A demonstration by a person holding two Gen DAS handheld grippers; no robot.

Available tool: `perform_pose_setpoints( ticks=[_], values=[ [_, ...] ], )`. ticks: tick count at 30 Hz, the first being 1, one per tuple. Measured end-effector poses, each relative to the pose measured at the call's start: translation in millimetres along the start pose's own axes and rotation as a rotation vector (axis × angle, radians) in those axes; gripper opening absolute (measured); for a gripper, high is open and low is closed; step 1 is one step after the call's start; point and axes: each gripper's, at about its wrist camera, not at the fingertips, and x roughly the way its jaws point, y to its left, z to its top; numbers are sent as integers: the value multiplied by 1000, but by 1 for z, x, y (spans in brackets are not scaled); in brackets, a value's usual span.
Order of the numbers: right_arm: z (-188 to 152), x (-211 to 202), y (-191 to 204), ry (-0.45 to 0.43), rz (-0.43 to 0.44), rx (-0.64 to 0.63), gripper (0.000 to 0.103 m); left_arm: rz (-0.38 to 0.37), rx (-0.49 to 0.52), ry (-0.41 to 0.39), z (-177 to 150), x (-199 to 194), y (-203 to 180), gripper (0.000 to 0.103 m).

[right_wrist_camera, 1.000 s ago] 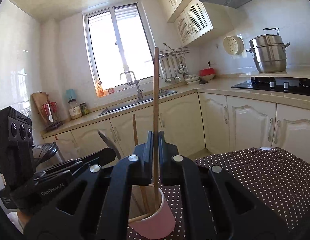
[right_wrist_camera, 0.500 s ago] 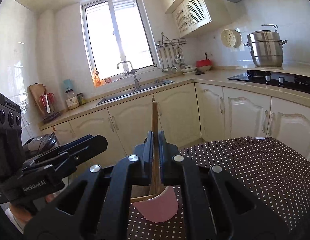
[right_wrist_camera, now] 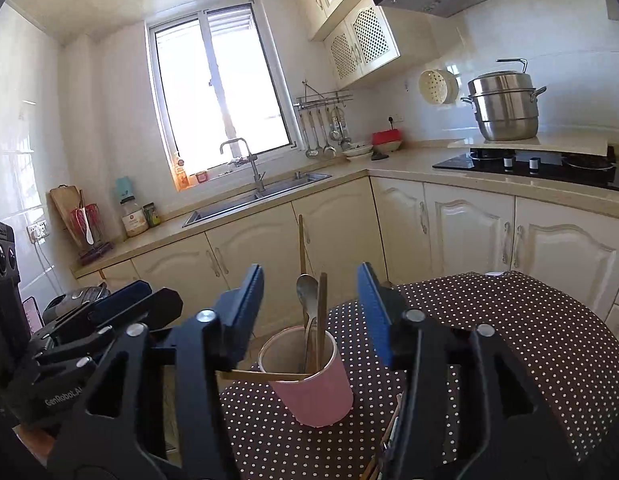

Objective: Organize utensils
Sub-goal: 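Lower the silver spoon into the pink cup and open the left gripper, then move the right gripper back to the pile while the left gripper reaches the chopsticks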

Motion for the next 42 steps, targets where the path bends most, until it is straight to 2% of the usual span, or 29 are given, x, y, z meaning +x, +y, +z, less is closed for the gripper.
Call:
perform_pose_setpoints(
  ticks=[8,12,17,18,19,23,28,35,42],
  values=[
    [5,-46,-9,-16,-49,6,55,9,39,8,6,-25,-33,71],
    [2,-62,-20,30,-113,-3,57,-44,46,110,1,-23,-55,71],
    [-13,-73,-43,122,-196,-9,57,-112,52,300,-13,-2,-80,71],
    [-17,-74,-49,146,-208,-2,57,-121,57,331,-18,2,-86,68],
    [-21,-74,-54,170,-216,5,57,-126,67,358,-24,7,-91,58],
    [-42,-72,-73,267,-243,22,57,-152,76,502,-49,31,-105,44],
    [-67,-63,-88,365,-251,35,57,-148,42,673,-85,66,-98,16],
    [-93,-40,-97,474,-239,42,57,-118,16,825,-132,106,-81,5],
    [-108,-17,-104,554,-229,47,57,-122,13,880,-159,129,-79,5]
  ],
)
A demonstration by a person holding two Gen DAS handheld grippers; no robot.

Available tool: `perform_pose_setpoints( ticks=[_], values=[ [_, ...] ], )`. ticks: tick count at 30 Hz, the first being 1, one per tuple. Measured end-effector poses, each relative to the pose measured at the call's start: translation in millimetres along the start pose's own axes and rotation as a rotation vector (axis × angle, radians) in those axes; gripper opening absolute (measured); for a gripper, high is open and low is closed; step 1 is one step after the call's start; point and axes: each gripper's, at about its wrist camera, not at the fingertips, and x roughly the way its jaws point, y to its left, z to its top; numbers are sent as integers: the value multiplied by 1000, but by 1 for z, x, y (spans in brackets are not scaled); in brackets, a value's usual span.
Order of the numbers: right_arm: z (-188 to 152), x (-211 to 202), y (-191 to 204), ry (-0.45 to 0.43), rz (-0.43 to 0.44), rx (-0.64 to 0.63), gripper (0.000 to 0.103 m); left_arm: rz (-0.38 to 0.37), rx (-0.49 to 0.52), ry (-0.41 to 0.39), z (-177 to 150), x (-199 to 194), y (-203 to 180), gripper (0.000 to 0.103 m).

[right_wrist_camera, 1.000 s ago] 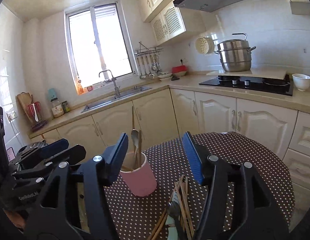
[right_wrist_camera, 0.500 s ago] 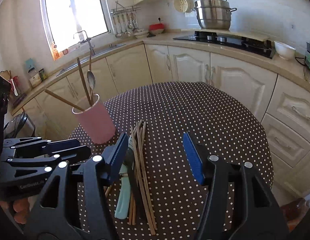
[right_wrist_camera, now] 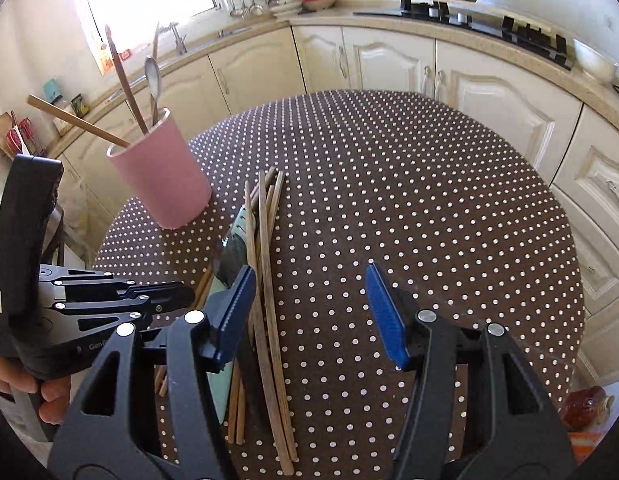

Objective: Organize utensils
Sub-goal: 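Move the right gripper back to the pile while the left gripper reaches the chopsticks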

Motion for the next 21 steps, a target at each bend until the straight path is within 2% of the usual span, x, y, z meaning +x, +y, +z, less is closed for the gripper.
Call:
perform_pose_setpoints(
  ticks=[10,15,17,21],
  values=[
    [6,26,0,79,-20,-18,57,4,10,-3,17,13,-2,5],
    [13,44,5,136,-18,-38,56,-22,-4,-16,18,8,7,5],
    [18,52,8,157,-7,-47,45,-37,-13,-15,12,5,13,5],
    [24,66,14,200,15,-56,35,-48,-3,-3,-2,-5,23,5]
  ],
)
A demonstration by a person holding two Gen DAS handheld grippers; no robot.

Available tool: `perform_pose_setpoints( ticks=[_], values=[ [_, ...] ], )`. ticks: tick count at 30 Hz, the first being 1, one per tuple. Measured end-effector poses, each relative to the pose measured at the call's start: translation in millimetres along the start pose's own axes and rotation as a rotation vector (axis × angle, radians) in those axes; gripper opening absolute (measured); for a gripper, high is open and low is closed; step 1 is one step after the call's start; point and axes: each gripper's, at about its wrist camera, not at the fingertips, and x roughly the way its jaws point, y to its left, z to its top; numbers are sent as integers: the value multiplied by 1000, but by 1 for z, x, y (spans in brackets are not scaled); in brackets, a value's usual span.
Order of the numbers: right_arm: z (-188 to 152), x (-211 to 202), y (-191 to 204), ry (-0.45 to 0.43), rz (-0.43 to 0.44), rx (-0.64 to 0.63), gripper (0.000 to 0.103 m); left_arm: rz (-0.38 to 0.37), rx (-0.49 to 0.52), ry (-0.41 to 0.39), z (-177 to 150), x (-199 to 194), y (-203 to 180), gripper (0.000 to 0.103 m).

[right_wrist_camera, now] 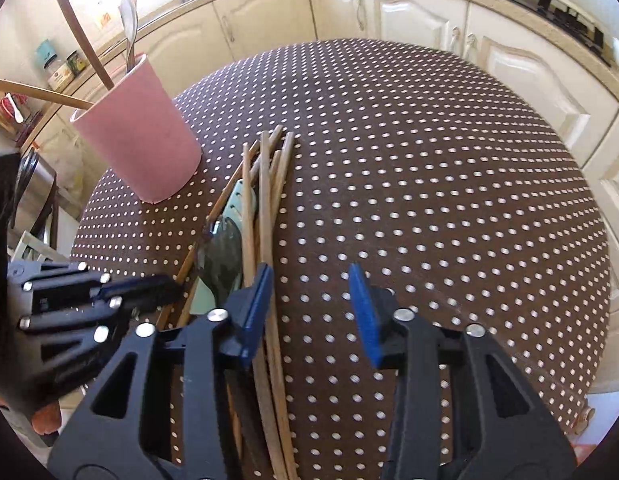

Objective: Organize utensils
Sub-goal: 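Move the right gripper back to the pile while the left gripper reaches the chopsticks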

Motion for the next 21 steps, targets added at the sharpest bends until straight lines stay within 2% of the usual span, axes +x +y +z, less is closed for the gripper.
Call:
perform_pose_setpoints(
  ticks=[4,8,16,18,19,21],
  values=[
    [8,8,2,24,12,-3,35,-24,1,20,-10,-7,7,5],
    [16,13,2,55,23,-2,34,-46,-24,10,-1,-10,15,5],
    [21,25,11,126,-1,-65,33,-10,-5,27,22,3,8,5],
    [24,26,11,132,-1,-64,27,-6,-9,39,25,7,8,5],
    [25,28,10,138,-15,-67,20,-7,-5,36,26,7,6,5],
    [26,31,9,144,-18,-65,18,-25,-4,41,24,4,7,6]
  ],
)
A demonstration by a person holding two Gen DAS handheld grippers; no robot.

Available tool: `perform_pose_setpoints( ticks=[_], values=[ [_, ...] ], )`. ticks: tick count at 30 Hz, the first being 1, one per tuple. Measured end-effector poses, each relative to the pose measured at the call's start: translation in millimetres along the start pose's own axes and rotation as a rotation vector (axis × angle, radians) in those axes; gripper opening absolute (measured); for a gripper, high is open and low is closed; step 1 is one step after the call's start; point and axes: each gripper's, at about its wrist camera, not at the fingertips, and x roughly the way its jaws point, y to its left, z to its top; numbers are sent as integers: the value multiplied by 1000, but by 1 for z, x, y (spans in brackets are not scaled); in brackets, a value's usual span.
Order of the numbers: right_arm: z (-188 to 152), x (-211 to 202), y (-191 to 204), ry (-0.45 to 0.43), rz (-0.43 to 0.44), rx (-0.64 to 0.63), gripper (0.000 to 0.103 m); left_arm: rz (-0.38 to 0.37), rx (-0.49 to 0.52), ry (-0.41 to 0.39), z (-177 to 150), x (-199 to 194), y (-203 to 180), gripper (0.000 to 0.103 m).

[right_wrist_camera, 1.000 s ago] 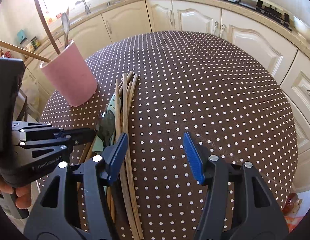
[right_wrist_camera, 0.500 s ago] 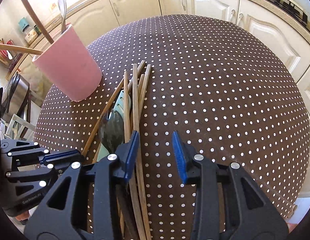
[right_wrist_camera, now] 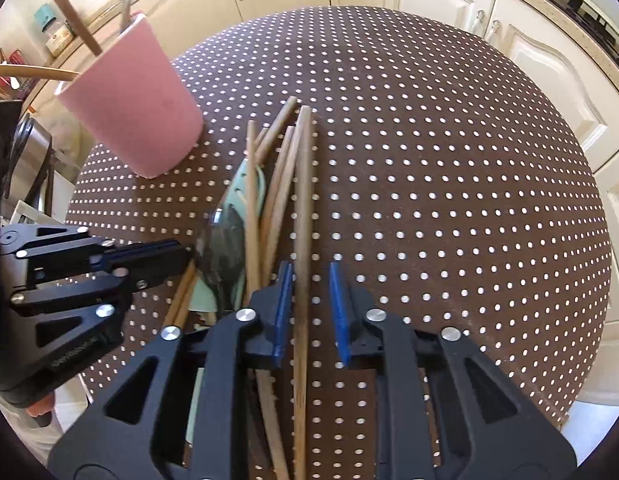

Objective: Organize utensils
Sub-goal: 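Move the right gripper back to the pile while the left gripper reaches the chopsticks, then close the right gripper on a chopstick while the left gripper closes on chopsticks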

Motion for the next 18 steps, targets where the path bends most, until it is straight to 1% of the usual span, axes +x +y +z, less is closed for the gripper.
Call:
perform_pose_setpoints(
  ticks=[1,2,5,8,11,14,18],
  values=[
    [0,0,-2,-1,3,-1,17,-17,-8,-9,0,-2,0,6],
    [1,1,-3,-2,5,1,16,-16,-8,-18,-1,-5,1,6],
    [1,1,-6,-3,6,3,16,-2,9,-2,-1,-3,1,6],
    [2,2,-8,-6,1,0,16,0,4,-10,2,0,-2,6],
    [1,2,-6,-6,7,5,16,-11,4,1,6,1,-8,6],
    [0,1,-6,-3,8,4,16,-6,23,0,11,5,-19,6],
    [0,1,-6,1,4,-2,16,13,36,0,14,10,-21,7]
  ],
)
